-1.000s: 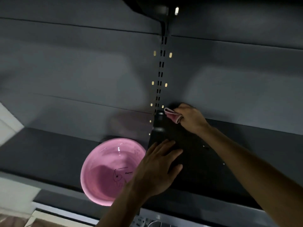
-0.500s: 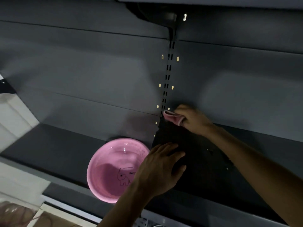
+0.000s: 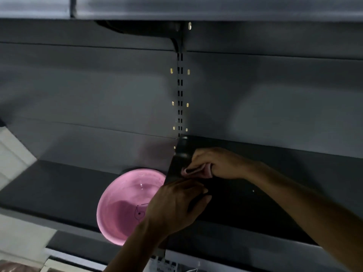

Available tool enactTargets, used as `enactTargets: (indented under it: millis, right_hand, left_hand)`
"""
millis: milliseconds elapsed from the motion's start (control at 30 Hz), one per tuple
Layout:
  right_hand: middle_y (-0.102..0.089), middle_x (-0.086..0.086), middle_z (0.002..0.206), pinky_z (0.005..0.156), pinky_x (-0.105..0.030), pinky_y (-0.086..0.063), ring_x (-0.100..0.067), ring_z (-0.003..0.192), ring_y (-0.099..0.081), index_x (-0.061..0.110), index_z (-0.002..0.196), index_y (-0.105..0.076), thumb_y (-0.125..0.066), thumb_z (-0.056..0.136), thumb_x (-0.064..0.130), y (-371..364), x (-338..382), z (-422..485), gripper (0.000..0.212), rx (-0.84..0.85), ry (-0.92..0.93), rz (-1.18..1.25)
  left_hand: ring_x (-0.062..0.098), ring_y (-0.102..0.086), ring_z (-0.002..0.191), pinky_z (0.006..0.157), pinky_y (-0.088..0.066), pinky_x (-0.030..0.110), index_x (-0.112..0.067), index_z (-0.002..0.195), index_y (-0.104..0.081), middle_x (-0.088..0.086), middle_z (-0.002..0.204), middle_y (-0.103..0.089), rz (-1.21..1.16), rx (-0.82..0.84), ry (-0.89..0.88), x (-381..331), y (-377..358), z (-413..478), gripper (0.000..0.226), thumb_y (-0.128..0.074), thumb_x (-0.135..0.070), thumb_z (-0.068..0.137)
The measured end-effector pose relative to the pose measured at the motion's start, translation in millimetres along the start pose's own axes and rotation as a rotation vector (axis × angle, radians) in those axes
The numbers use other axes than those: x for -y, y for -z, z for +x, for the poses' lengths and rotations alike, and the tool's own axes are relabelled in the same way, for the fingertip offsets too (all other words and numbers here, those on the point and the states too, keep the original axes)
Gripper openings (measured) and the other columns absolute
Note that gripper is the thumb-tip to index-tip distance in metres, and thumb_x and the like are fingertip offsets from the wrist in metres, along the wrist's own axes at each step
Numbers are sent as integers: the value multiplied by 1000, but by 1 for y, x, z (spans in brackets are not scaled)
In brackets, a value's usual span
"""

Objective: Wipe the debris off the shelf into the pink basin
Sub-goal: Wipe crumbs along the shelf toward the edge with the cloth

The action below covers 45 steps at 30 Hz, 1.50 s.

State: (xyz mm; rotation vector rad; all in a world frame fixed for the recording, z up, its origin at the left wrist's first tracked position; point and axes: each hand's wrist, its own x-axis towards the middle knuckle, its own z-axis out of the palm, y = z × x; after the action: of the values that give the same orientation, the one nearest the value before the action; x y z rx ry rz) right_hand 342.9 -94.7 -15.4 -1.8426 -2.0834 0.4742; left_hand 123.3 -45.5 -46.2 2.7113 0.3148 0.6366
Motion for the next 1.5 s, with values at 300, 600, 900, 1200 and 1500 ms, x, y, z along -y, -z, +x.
enactTargets:
  millis: [300, 600, 900, 1200, 1500]
  right_hand:
    - [-62, 2, 92, 75, -45, -52, -20, 86, -60, 26, 95, -71, -68, 81, 12, 28, -95, -60, 20, -311, -325, -203]
    - [-61, 8, 110, 87, -23, -43, -7, 101, -55, 24, 115, -70, -55, 82, -8, 19, -21, -81, 48, -178, -219, -116]
    - [-62, -2, 117, 79, -21, -38, -15, 101, -55, 21, 126, -64, -59, 93, 13, 48, -67, -138, 34, -332, -667, -80]
    - [-62, -8, 99, 80, -38, -51, -26, 93, -62, 7, 103, -70, -51, 77, 13, -15, -15, -123, 33, -408, -450, -95]
    - [-60, -2, 111, 88, -21, -40, -18, 101, -59, 18, 122, -66, -63, 88, 11, 5, 22, -146, 34, -572, -746, -78]
  left_hand:
    - [5, -61, 109, 94, -47, 22, -30, 118, -68, -10, 125, -64, 42, 65, 2, -1, -2, 6, 36, -45, -47, 96]
    - [9, -60, 109, 91, -45, 21, -28, 121, -67, -8, 124, -63, 71, 33, 43, 5, -5, 4, 37, -48, -46, 94]
    - [8, -59, 112, 92, -39, 17, -29, 121, -66, -8, 127, -63, 94, 72, 53, 6, -5, 4, 38, -45, -48, 96]
    - [8, -58, 113, 95, -40, 21, -28, 123, -63, -7, 128, -61, 84, 124, 43, 8, -7, 5, 48, -34, -53, 95]
    - [12, -57, 115, 98, -49, 33, -23, 119, -68, -3, 126, -62, 12, 81, -33, 14, -7, 3, 41, -39, -43, 96]
